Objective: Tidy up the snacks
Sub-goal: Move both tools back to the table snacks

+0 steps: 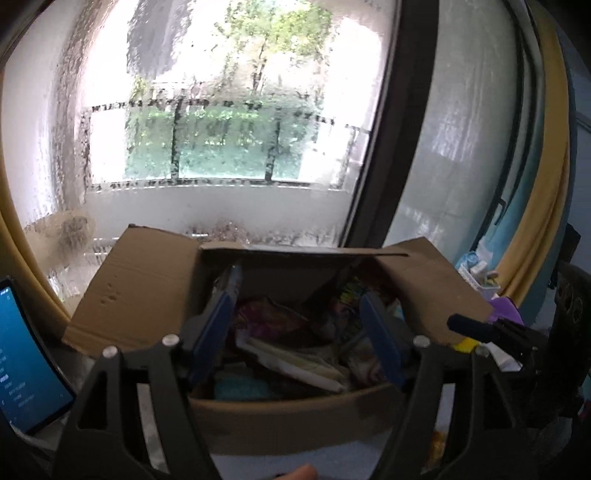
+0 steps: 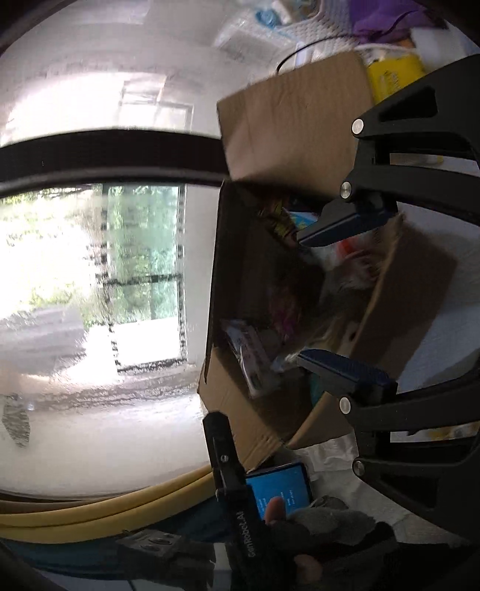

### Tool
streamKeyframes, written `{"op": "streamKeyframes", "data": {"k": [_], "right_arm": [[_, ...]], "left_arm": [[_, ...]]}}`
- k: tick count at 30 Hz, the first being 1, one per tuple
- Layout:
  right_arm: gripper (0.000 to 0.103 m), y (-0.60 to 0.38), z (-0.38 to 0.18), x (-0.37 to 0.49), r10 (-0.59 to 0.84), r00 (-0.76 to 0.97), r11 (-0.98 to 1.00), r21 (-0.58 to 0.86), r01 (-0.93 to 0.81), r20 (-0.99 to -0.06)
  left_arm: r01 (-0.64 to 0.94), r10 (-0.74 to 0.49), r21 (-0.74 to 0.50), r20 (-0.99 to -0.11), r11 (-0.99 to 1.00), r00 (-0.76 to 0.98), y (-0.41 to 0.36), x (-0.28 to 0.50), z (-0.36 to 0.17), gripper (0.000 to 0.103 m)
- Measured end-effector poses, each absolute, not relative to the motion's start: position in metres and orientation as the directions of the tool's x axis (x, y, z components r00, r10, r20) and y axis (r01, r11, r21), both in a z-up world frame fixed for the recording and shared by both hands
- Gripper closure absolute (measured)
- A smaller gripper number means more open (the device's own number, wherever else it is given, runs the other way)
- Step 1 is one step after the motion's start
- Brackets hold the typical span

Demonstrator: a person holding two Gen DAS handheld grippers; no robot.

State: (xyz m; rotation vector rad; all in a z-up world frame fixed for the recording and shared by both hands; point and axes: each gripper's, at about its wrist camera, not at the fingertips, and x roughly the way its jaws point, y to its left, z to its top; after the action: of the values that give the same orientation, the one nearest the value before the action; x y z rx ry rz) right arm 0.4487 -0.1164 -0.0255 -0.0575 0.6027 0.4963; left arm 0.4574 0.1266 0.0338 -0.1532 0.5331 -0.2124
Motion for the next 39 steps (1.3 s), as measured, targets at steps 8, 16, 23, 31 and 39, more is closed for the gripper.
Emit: {"op": "streamKeyframes", "data": {"k": [8, 16, 23, 31, 39], "right_arm": [[0.042, -0.151, -0.024, 0.418, 0.409, 0.719, 0.897, 0.102, -0.430, -0.562], [0.042, -0.168, -0.028, 0.380, 0.410, 0.714, 0.897, 0.107, -0.429, -0.568], [0.042, -0.190, -0.042, 0.357, 0.410, 0.697, 0.898, 0.126, -0.422, -0.588], [0.042, -0.206, -0.062, 0.342, 0.414, 0.670, 0.897, 0.148, -0.417, -0.616], [0.040, -0.220, -0.090, 0.334, 0.416, 0.630, 0.894, 0.169, -0.415, -0.656]], "left_arm": [[0.165, -0.242, -0.195, -0.496, 0.967, 0.834, 0.113, 0.406, 0.037, 0.029], [0.184, -0.255, -0.185, -0.524, 0.965, 0.813, 0.093, 0.356, 0.025, 0.028], [0.154, -0.256, -0.222, -0.566, 0.963, 0.784, 0.086, 0.321, 0.001, 0.027], [0.108, -0.237, -0.241, -0.608, 0.965, 0.758, 0.072, 0.285, -0.028, 0.027], [0.053, -0.226, -0.276, -0.646, 0.960, 0.729, 0.066, 0.269, -0.057, 0.027]]}}
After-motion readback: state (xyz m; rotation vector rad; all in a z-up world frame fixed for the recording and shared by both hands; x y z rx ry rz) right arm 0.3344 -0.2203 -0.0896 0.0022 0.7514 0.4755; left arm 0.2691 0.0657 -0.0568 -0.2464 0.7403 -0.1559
